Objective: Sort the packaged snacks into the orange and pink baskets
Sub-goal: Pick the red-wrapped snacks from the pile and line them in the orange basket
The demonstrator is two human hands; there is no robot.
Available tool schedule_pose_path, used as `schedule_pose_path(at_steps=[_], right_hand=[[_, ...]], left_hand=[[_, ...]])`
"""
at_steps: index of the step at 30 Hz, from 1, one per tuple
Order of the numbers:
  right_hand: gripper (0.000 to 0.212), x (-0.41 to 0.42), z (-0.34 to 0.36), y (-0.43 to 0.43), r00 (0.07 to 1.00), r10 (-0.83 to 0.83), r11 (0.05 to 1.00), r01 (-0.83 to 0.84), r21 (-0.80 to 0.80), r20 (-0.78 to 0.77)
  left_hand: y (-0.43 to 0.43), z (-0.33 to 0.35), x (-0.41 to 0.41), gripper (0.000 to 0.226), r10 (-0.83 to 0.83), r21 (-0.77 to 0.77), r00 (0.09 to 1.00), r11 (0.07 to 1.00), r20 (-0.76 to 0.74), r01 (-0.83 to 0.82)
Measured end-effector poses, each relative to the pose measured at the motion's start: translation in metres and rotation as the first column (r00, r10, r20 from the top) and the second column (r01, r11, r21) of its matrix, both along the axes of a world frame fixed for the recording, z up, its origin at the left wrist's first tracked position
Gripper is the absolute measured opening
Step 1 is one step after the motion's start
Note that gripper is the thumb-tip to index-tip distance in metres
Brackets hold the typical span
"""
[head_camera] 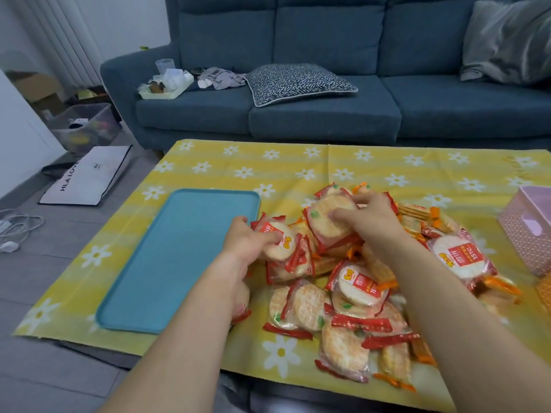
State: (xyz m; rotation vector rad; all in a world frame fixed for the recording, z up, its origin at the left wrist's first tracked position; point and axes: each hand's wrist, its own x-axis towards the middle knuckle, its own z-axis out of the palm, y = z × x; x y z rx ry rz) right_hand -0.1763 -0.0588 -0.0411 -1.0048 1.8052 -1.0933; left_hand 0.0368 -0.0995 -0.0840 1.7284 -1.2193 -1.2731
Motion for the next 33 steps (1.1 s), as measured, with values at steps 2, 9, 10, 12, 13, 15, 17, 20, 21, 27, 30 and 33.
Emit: schedule_pose_path(at_steps=[2, 9, 10, 12, 13, 15, 17, 20, 21, 27, 30, 33], right_hand=[[0.030, -0.004, -0.001, 0.005, 0.993, -0.010, 0.999, 0.005, 0.038, 0.116], [0.022, -0.007, -0.003, 0.034, 0.943, 0.283, 0.943, -0.240, 0.232, -0.175], [0.019, -0.007, -0.002, 0.036, 0.917, 0.321, 0.936, -0.267, 0.231, -0.239], [0.021, -0.011, -0.001, 0.038, 0.868, 0.368, 0.924, -0.301, 0.236, -0.332], [0.026, -0.015, 0.000, 0.040, 0.842, 0.385, 0.918, -0.306, 0.253, -0.377], [0.044, -0.025, -0.001, 0.044, 0.808, 0.428, 0.893, -0.309, 0.328, -0.404], [0.064, -0.034, -0.004, 0.048, 0.784, 0.470, 0.865, -0.319, 0.387, -0.404], [0.074, -0.037, -0.005, 0.055, 0.706, 0.559, 0.806, -0.339, 0.486, -0.435], [0.074, -0.037, -0.006, 0.056, 0.687, 0.573, 0.796, -0.337, 0.502, -0.447], [0.064, -0.039, -0.006, 0.063, 0.795, 0.494, 0.854, -0.368, 0.369, -0.352], [0.045, -0.040, 0.005, 0.072, 0.918, 0.371, 0.916, -0.337, 0.216, -0.143], [0.044, -0.051, 0.013, 0.075, 0.980, 0.194, 0.978, -0.196, 0.072, 0.039]], left_hand=[[0.000, 0.002, 0.009, 0.070, 0.001, 0.069, 1.000, 0.998, -0.026, 0.000], [0.022, -0.008, 0.001, 0.032, -0.161, 0.190, 0.980, 0.965, -0.117, 0.181], [0.023, -0.008, -0.002, 0.031, -0.168, 0.171, 0.978, 0.967, -0.125, 0.188], [0.022, -0.007, -0.005, 0.030, -0.171, 0.125, 0.980, 0.975, -0.101, 0.183], [0.021, -0.007, -0.004, 0.029, -0.160, 0.116, 0.982, 0.978, -0.098, 0.171], [0.022, -0.004, -0.004, 0.028, -0.146, 0.111, 0.984, 0.981, -0.099, 0.156], [0.024, -0.001, -0.004, 0.028, -0.130, 0.098, 0.986, 0.985, -0.104, 0.140], [0.027, 0.004, -0.007, 0.041, -0.088, 0.070, 0.980, 0.992, -0.180, 0.102], [0.029, 0.006, -0.009, 0.048, -0.074, 0.066, 0.974, 0.994, -0.212, 0.090], [0.039, 0.019, -0.018, 0.065, 0.013, 0.003, 0.960, 1.000, -0.281, -0.013], [0.044, 0.026, -0.023, 0.062, 0.063, -0.034, 0.938, 0.996, -0.340, -0.079], [0.053, 0.036, -0.038, 0.051, 0.063, -0.048, 0.878, 0.994, -0.475, -0.098]])
